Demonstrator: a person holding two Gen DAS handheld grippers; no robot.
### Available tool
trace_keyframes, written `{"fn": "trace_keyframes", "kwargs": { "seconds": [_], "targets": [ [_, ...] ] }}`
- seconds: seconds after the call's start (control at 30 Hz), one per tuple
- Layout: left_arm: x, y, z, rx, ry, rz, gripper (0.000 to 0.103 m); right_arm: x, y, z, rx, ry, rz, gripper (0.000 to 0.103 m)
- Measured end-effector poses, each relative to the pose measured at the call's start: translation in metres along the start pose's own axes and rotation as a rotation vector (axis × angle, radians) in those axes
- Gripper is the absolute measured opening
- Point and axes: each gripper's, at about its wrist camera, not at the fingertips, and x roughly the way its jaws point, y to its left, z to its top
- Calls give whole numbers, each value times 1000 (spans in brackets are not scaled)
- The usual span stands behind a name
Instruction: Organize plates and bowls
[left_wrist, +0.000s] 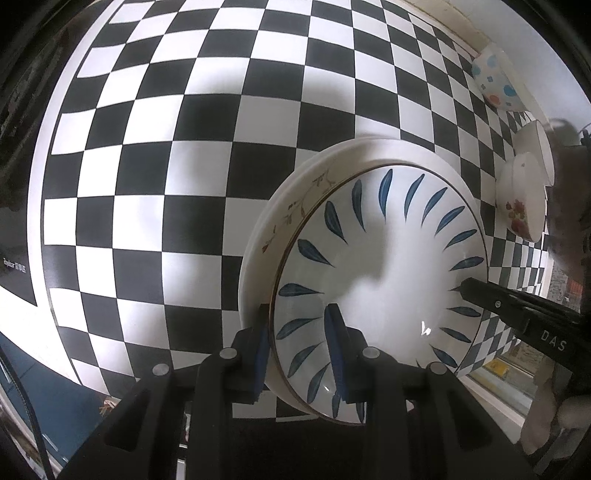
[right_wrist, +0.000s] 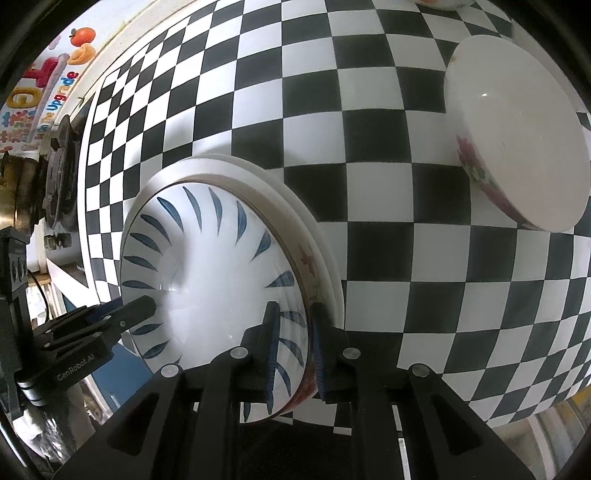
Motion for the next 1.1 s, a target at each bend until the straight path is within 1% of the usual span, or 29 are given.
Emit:
{"fn": "trace_keyframes", "kwargs": {
  "seconds": [0.13,0.2,0.27,0.33,0.43,0.63,0.73,0.87,0.93,1.0,1.1],
  "targets": [
    [1,3,2,-11,19,-16,26,-2,-3,0,13,5,19,22],
    [1,4,1,-8,24,-11,26,-4,-5,0,20,6,30,24],
    [0,2,0,-1,17,1,26,-5,-7,0,36,10,52,27],
    [0,2,0,1,16,3,26,-7,-9,0,47,10,63,27],
    [-1,0,1,7,13,10,26,-8,-8,-2,42,8,56,27],
    [-3,-13,-1,15,4,26,26,-13,-11,-4,60,7,59,27],
    [-3,-15,-4,23,-5,40,26,-23,-8,-3,52,-31,30,28],
    [-7,-21,-10,29,-19,65,26,-32,-3,-1,28,-39,13,28],
    [-14,-24,-15,31,-40,87,26,-36,1,-3,12,-49,-15,28],
    [-24,-28,-23,30,-69,117,26,-40,5,-7,-4,-65,-44,31],
    [-39,-37,-40,36,-108,142,26,-51,13,-19,-34,-99,-87,33]
  ]
}}
